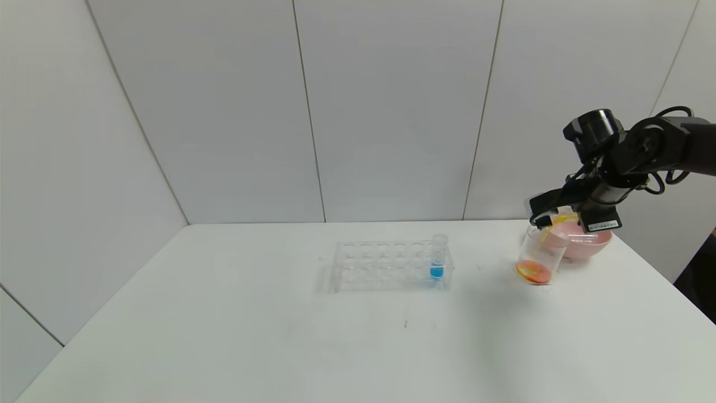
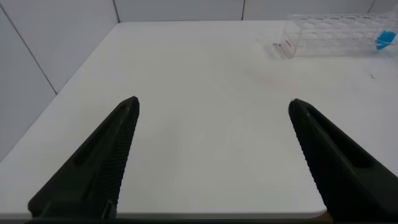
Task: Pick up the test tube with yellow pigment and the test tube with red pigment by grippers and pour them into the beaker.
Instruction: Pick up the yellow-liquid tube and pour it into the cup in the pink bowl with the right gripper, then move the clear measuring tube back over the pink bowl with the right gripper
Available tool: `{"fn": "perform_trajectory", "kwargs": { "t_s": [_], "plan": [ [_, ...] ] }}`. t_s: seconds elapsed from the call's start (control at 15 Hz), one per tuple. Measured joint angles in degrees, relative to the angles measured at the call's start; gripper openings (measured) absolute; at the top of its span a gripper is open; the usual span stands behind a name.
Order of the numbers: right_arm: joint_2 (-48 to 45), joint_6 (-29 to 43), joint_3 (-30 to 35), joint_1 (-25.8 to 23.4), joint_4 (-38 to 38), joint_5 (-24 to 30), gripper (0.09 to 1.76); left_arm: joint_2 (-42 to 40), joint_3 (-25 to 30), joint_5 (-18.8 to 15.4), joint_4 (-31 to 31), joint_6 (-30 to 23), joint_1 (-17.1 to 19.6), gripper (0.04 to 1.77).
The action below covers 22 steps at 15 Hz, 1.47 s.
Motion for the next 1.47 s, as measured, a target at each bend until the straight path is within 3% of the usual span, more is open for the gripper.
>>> {"fn": "perform_trajectory", "kwargs": {
  "t_s": [0.87,1.47],
  "plan": [
    [-0.5,-5.2,0.0,2.3,-0.3,-8.8,0.50,0.0,0.0,0.0,0.0,0.0,0.0,1.72],
    [-0.7,-6.0,0.0,2.5,-1.0,-10.3,0.50,0.0,0.0,0.0,0.0,0.0,0.0,1.72]
  ]
}}
